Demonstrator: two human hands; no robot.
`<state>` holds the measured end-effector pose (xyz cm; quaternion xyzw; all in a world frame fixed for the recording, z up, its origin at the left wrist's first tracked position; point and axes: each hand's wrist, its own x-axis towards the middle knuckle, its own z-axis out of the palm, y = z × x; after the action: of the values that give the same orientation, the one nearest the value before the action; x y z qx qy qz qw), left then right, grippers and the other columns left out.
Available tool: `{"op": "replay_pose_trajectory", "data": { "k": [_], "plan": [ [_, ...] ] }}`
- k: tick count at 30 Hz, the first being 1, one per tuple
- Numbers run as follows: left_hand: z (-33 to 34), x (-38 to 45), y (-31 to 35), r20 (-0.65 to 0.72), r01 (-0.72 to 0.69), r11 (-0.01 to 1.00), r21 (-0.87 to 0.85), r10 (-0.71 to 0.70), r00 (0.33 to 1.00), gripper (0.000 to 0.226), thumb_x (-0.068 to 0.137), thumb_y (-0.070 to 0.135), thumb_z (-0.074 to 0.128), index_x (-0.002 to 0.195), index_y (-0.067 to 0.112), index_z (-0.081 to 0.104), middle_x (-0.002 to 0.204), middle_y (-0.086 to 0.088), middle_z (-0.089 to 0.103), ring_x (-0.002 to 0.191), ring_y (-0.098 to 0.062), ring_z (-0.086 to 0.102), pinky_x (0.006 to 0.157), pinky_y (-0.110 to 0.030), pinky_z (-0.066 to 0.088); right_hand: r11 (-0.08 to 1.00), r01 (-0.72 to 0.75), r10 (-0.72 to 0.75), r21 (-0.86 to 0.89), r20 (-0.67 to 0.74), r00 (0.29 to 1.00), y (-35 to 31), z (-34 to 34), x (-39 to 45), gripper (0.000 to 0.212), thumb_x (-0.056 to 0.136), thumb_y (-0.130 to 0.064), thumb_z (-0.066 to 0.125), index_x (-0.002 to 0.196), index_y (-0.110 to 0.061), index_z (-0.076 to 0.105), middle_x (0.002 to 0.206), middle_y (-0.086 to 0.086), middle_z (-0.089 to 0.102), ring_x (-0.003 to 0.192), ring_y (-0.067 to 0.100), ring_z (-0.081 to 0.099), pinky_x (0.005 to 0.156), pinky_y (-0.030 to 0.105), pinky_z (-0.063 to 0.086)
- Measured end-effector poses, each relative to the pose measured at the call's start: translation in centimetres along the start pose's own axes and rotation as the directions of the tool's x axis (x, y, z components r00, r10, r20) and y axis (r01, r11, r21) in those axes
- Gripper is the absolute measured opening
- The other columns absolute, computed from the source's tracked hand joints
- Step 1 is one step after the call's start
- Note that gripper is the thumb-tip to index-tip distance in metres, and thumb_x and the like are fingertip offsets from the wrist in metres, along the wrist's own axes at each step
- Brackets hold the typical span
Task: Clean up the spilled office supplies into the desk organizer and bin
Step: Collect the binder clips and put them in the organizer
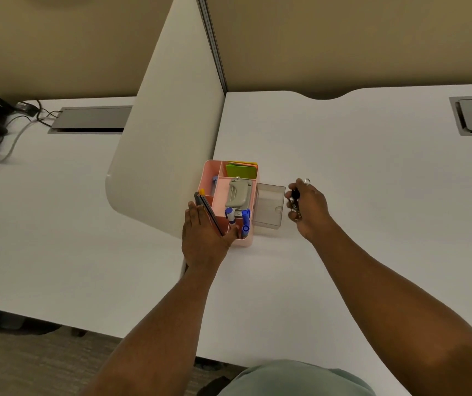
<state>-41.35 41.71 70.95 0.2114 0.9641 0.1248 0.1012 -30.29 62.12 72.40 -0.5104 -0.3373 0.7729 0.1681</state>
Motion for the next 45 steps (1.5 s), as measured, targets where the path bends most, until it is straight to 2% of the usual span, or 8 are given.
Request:
{"op": "replay_pose_trajectory", "data": {
  "k": [6, 10, 16, 24, 28, 35, 40, 45],
  "plan": [
    [-0.1, 0.0, 0.1, 0.009, -0.001, 1.0, 0.008, 0.001, 1.0, 0.12, 0.064, 0.085, 0.046, 0.154, 0.013, 0.012, 0.16, -0.009, 0.024, 0.148, -0.028, 0.023, 0.118, -0.042, 0.026, 0.915, -0.19, 0.133, 0.357, 0.177, 0.975, -0.4, 3.0, -1.8, 0.014, 0.096, -0.023, 0.053, 0.097, -0.01, 0.059, 0.087, 0.009, 0.062, 0.082, 0.019, 0.063, 0.068, 0.032, 0.052],
    [-0.2, 0.0, 0.2, 0.012, 0.003, 1.0, 0.012, -0.003, 1.0, 0.123, 0.059, 0.088, 0.038, 0.154, 0.014, 0.012, 0.161, -0.009, 0.022, 0.148, -0.028, 0.022, 0.117, -0.042, 0.026, 0.936, -0.178, 0.14, 0.303, 0.143, 0.98, 0.0, 3.4, -1.7, 0.016, 0.095, -0.025, 0.054, 0.09, -0.012, 0.061, 0.095, 0.009, 0.061, 0.094, 0.023, 0.061, 0.087, 0.04, 0.049],
    [-0.1, 0.0, 0.1, 0.007, 0.004, 1.0, 0.009, -0.004, 1.0, 0.12, 0.064, 0.086, 0.043, 0.154, 0.013, 0.012, 0.161, -0.01, 0.022, 0.148, -0.028, 0.022, 0.118, -0.041, 0.025, 0.951, -0.165, 0.137, 0.26, 0.121, 0.983, 0.2, 3.6, -1.7, 0.023, 0.096, -0.022, 0.045, 0.082, -0.013, 0.06, 0.089, 0.008, 0.063, 0.081, 0.019, 0.057, 0.078, 0.036, 0.044],
    [0.0, 0.0, 0.1, 0.002, 0.004, 1.0, -0.001, -0.004, 1.0, 0.117, 0.069, 0.081, 0.053, 0.154, 0.013, 0.011, 0.161, -0.009, 0.021, 0.148, -0.028, 0.02, 0.12, -0.043, 0.026, 0.988, -0.118, 0.116, 0.095, 0.022, 0.993, -0.1, 4.3, -2.1, 0.012, 0.091, -0.022, 0.054, 0.088, -0.014, 0.064, 0.109, 0.009, 0.06, 0.097, 0.021, 0.053, 0.065, 0.028, 0.039],
    [0.1, 0.0, 0.1, -0.012, -0.005, 1.0, -0.013, 0.004, 1.0, 0.115, 0.07, 0.079, 0.054, 0.154, 0.012, 0.012, 0.161, -0.011, 0.021, 0.148, -0.029, 0.02, 0.119, -0.044, 0.025, 0.995, -0.1, 0.101, -0.024, 0.013, 0.995, -0.2, 4.4, -2.0, 0.032, 0.093, -0.027, 0.052, 0.12, -0.012, 0.062, 0.132, 0.002, 0.054, 0.121, 0.018, 0.045, 0.088, 0.031, 0.032],
    [0.1, -0.1, 0.0, -0.011, -0.008, 0.999, -0.033, 0.008, 1.0, 0.116, 0.07, 0.08, 0.053, 0.154, 0.012, 0.012, 0.161, -0.01, 0.02, 0.149, -0.028, 0.019, 0.12, -0.043, 0.024, 0.907, 0.168, -0.279, -0.386, -0.255, 0.926, 0.4, 2.9, -1.6, 0.034, 0.088, -0.014, 0.043, 0.117, -0.022, 0.06, 0.113, -0.005, 0.062, 0.084, 0.006, 0.056, 0.057, 0.017, 0.036],
    [0.0, -0.1, 0.1, -0.007, -0.004, 1.0, -0.026, 0.004, 1.0, 0.115, 0.071, 0.078, 0.055, 0.154, 0.013, 0.011, 0.162, -0.01, 0.019, 0.149, -0.028, 0.018, 0.12, -0.043, 0.023, 0.881, 0.035, -0.142, -0.471, -0.192, 0.971, 2.7, 2.3, -1.2, 0.042, 0.086, -0.013, 0.043, 0.126, -0.019, 0.055, 0.116, -0.002, 0.059, 0.083, 0.006, 0.051, 0.058, 0.023, 0.036],
    [-0.2, -0.1, 0.2, -0.008, -0.011, 1.0, -0.024, 0.01, 1.0, 0.117, 0.069, 0.081, 0.053, 0.154, 0.013, 0.011, 0.162, -0.01, 0.019, 0.149, -0.029, 0.018, 0.119, -0.043, 0.024, 0.812, 0.106, -0.206, -0.574, -0.111, 0.972, 3.5, 3.3, -1.3, 0.038, 0.095, -0.02, 0.041, 0.13, -0.018, 0.054, 0.13, 0.001, 0.058, 0.112, 0.017, 0.053, 0.082, 0.028, 0.039]
  ]
}}
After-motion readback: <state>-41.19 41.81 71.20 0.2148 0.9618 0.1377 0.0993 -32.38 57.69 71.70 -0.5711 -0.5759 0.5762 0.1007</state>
